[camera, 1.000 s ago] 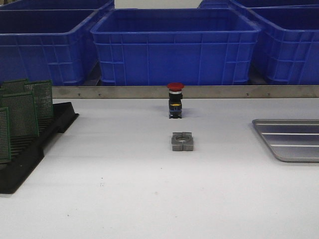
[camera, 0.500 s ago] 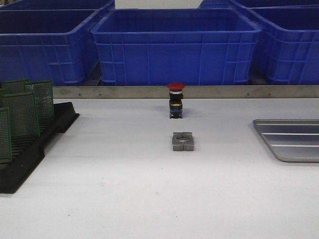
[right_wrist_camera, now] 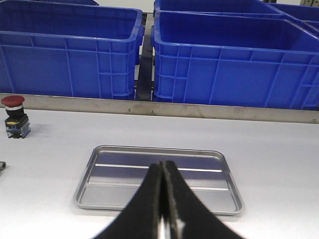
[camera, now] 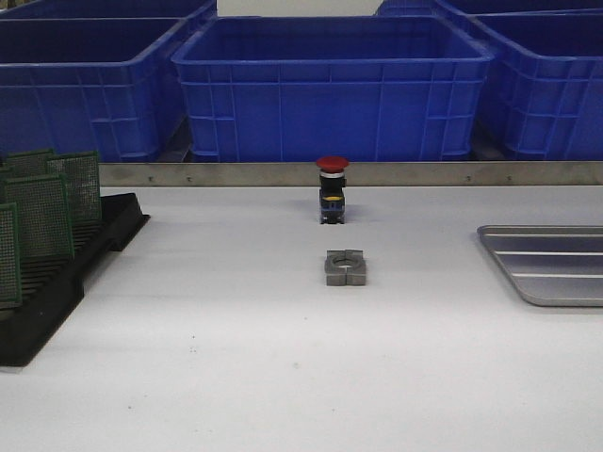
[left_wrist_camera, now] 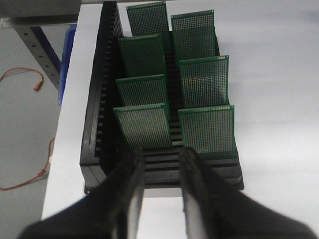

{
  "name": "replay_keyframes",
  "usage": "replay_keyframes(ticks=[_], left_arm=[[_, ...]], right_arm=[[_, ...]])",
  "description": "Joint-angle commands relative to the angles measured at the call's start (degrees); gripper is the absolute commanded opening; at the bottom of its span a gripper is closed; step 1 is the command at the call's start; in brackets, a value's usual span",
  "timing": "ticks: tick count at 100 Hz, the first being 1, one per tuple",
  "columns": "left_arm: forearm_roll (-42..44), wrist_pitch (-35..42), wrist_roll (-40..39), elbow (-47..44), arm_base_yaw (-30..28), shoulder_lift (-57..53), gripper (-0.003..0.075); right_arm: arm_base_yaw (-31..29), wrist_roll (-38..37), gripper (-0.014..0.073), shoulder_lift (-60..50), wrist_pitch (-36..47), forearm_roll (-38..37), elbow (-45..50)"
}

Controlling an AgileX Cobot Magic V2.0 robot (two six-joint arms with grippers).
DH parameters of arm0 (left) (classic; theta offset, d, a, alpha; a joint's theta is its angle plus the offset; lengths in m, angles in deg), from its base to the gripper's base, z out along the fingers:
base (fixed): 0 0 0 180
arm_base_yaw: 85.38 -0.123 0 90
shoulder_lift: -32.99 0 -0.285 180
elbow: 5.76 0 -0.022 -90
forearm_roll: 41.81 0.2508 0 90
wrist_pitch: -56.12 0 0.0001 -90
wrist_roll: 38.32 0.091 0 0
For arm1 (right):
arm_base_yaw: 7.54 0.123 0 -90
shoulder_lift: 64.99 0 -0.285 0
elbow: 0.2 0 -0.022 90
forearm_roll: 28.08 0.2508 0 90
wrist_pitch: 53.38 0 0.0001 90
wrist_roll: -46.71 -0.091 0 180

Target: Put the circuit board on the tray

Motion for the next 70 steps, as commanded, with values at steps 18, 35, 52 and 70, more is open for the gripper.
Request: replay_keyframes(ticks=[18, 35, 52, 70], left_arm=[[-9.8, -0.79, 27.04, 10.4, 0.32, 8.35, 0.0314], [-24.68, -11.51, 59.26, 15.63, 0.32, 15.44, 0.0314], [-30.21, -20.29, 81.5, 19.92, 0.32, 23.42, 0.0314], [-28.49, -22.01, 86.63, 23.71, 0.32, 32.58, 0.0314]], right_arm=[[-0.2, 0.07, -0.0113, -1.46, 5.05, -0.54, -0.7], [-0.2, 0.07, -0.0113, -1.46, 5.05, -0.54, -0.7], [-0.2, 0.07, -0.0113, -1.46, 5.05, -0.54, -0.7], [-0.2, 0.07, -0.0113, -1.46, 5.05, -0.54, -0.7]])
